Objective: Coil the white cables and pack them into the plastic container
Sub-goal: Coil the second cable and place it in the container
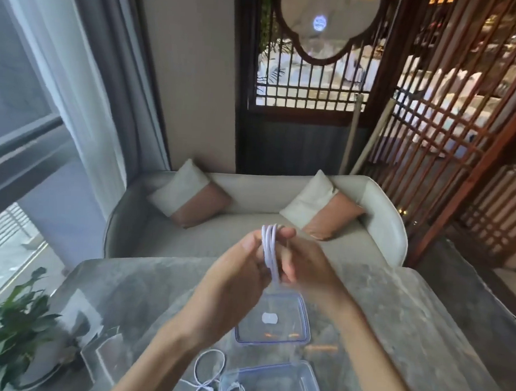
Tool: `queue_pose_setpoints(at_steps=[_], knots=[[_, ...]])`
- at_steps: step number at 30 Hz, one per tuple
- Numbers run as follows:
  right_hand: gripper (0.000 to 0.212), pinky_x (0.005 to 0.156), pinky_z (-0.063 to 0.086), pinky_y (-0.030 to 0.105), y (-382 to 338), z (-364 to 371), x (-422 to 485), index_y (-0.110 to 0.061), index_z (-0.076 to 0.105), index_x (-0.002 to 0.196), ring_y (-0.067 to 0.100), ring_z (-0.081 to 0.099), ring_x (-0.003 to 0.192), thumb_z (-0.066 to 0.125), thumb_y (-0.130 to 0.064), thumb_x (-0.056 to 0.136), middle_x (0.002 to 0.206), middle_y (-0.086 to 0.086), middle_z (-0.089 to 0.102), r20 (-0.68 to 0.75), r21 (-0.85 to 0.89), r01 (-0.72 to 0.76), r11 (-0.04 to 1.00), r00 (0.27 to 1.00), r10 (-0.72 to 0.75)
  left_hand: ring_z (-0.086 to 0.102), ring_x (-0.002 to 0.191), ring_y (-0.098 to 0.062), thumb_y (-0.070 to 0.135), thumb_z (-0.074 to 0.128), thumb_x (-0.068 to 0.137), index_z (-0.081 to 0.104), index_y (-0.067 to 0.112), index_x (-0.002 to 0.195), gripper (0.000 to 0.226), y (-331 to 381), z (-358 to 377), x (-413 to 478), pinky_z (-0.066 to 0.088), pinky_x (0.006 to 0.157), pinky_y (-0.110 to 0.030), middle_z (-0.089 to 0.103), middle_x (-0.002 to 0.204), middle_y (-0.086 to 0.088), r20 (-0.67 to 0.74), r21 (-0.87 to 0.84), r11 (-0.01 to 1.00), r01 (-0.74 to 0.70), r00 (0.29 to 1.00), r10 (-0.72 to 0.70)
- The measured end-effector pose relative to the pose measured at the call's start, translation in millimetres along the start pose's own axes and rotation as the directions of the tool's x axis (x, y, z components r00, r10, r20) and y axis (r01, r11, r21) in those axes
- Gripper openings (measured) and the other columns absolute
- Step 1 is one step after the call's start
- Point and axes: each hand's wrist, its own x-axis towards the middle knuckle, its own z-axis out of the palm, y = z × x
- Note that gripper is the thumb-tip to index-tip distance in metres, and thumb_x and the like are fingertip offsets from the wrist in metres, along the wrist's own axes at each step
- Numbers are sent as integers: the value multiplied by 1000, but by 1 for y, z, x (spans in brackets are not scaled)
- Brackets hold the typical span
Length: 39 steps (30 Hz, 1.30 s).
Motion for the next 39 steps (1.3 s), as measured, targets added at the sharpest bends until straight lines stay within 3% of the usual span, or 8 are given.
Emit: queue_pose_setpoints(at_steps=[8,11,14,20,25,29,34,39], knots=[[28,49,44,24,16,30,-26,-19,68,120,10,65,71,48,-12,101,88,0,72,26,240,-260,935,965,262,57,83,-19,22,49,99,52,9,130,34,-40,-33,6,49,62,-31,62,95,-10,-222,117,993,-8,974,34],[29,54,47,27,12,35,-38,-29,67,113,-1,57,58,47,-12,102,74,-21,70,-37,-93,-282,955,959,280,59,83,-10,24,48,100,50,16,129,31,-51,-41,12,53,58,-19,65,94,-2,-238,343,939,3,968,84],[12,59,44,28,17,34,-49,-27,68,93,7,49,56,58,-24,97,56,-18,56,-269,-581,-189,792,963,33,65,84,-4,21,44,100,47,19,125,25,-60,-40,8,52,74,-14,68,96,6,-177,460,888,13,981,78],[15,73,49,26,17,17,-49,-18,72,92,16,61,81,73,-32,87,86,-6,67,-210,-738,157,657,871,-444,58,92,-13,25,46,99,51,0,103,26,-51,-34,0,46,92,-35,62,90,-3,-173,471,877,100,985,-19],[73,116,27,18,27,-12,-39,-31,40,150,10,30,146,69,-50,86,157,-11,34,63,-569,285,771,950,-305,57,80,-9,38,41,96,63,12,103,35,-37,-24,-11,45,80,-24,65,84,3,-97,529,838,131,991,-94],[54,91,54,24,26,-18,-36,-42,54,137,16,69,105,72,-44,87,121,-5,67,125,-121,95,988,989,-80,57,81,-18,21,45,102,62,9,108,22,-23,-27,-7,47,76,-27,64,91,-3,121,557,826,87,976,-184],[39,78,62,39,35,-7,-41,-35,63,127,19,70,102,64,-50,91,114,-6,68,-14,-201,98,975,995,-103,47,73,-21,15,46,102,60,-7,105,26,-21,-36,-1,38,68,-27,60,83,-16,122,514,849,117,971,-208],[26,76,56,19,38,-2,-46,-46,68,115,5,72,97,66,-49,89,110,-13,75,-122,-134,45,990,991,-62,60,85,-23,10,58,96,66,-8,101,21,-29,-43,2,46,80,-33,70,94,-24,-48,444,876,190,981,-189]])
